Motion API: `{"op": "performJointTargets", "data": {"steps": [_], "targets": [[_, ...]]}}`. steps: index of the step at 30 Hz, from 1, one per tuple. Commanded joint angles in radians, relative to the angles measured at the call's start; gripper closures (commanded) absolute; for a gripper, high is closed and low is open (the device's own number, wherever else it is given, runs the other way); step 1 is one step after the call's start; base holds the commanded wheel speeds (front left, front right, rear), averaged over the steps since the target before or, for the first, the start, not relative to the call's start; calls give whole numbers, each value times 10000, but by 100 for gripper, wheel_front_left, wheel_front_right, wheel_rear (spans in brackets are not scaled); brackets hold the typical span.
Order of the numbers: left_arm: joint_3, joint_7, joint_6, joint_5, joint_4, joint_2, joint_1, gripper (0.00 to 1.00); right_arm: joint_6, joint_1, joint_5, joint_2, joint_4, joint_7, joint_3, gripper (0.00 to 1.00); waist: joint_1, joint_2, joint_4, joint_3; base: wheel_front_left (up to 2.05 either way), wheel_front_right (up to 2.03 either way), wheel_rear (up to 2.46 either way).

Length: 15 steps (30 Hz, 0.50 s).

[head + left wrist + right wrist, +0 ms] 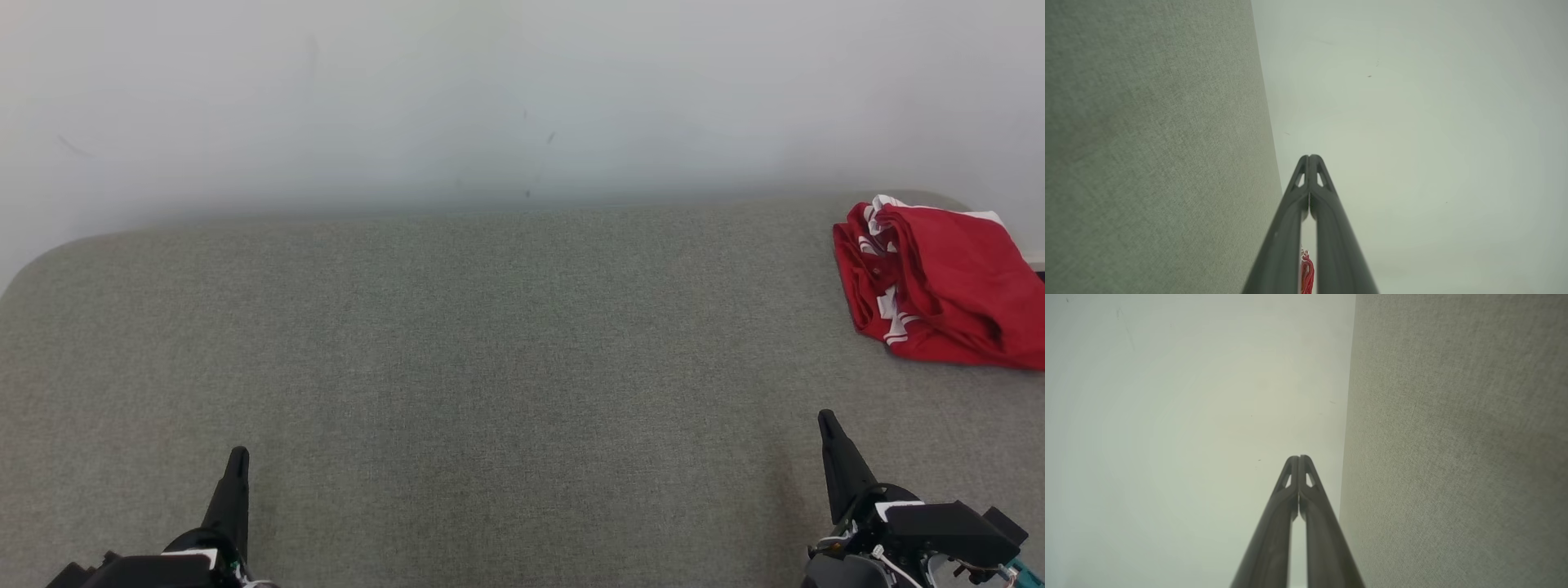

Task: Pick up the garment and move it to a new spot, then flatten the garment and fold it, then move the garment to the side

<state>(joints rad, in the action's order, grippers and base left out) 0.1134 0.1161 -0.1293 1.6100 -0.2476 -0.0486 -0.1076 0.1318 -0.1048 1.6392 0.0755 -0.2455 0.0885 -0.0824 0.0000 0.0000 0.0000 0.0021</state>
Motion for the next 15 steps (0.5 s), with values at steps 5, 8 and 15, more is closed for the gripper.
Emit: {"op": "performJointTargets", "data": {"steps": [5,8,15], "targets": [[36,6,-41,46,-7,-30,-99,100,-21,-84,-16,-47,8,54,-34,100,0,0,0,0,0,0,0],[33,6,-41,46,-7,-30,-98,100,-21,-84,-19,-53,7,63,-38,100,0,0,0,0,0,0,0],[34,6,-41,46,-7,-30,-98,100,-21,-87,-45,-67,5,69,-59,100,0,0,0,0,0,0,0]]}}
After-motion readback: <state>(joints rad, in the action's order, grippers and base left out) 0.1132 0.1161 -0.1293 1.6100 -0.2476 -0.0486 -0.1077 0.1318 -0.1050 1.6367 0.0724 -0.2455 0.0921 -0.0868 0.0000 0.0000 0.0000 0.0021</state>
